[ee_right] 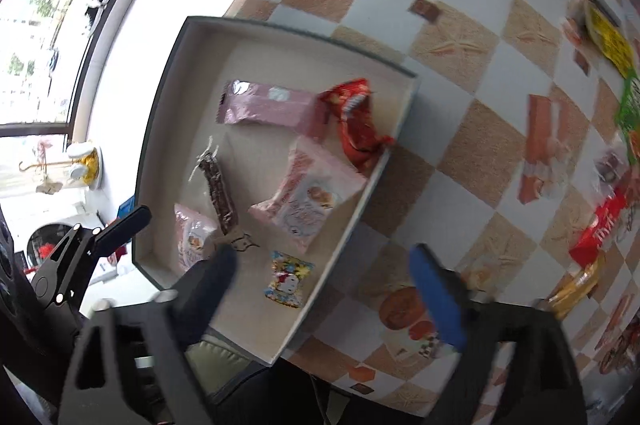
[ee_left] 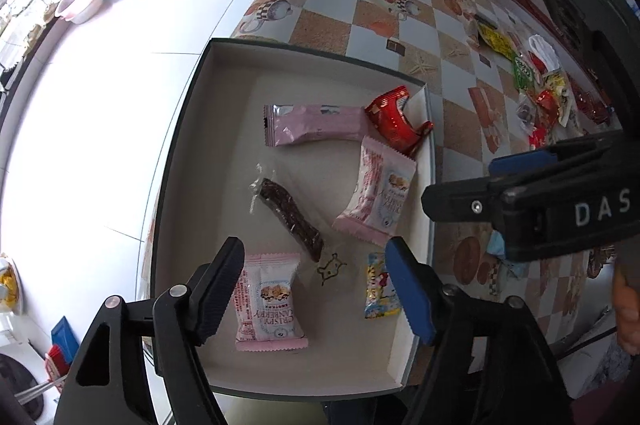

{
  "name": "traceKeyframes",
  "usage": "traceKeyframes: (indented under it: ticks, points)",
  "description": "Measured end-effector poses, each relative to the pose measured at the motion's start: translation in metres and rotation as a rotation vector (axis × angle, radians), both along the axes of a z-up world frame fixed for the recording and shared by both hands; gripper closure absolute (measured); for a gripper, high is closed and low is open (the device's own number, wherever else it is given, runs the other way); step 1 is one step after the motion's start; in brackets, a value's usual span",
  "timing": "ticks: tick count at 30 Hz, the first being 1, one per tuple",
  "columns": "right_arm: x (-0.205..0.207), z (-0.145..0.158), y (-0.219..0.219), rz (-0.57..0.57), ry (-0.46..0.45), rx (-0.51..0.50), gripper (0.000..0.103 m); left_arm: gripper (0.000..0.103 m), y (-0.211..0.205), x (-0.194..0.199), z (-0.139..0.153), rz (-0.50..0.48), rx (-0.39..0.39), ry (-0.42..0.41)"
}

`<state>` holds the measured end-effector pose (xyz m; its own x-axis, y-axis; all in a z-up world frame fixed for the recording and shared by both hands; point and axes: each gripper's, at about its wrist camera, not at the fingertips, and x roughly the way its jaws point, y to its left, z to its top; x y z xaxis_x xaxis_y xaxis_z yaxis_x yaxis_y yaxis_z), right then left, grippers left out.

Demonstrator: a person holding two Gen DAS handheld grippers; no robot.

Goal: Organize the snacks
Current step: 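Move both grippers back over the snacks on the table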

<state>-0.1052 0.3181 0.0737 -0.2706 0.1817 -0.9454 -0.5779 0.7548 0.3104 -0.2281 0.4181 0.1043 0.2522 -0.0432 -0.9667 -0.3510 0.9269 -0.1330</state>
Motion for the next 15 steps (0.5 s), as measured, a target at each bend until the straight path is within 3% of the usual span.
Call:
traceKeyframes:
  ticks: [4, 11, 15]
  points:
    - [0.014, 0.001, -0.034, -0.101, -0.009, -0.037, 0.009, 0.024, -0.003, 0.012, 0.027, 0.044, -0.010, -0.110]
    - [0.029, 0.003, -0.085, -0.276, -0.021, -0.073, 0.009, 0.019, -0.030, 0.050, 0.131, 0.056, 0.135, -0.447]
    - [0.028, 0.007, -0.096, -0.322, -0.029, -0.062, 0.009, 0.012, -0.058, 0.075, 0.181, 0.046, 0.234, -0.552]
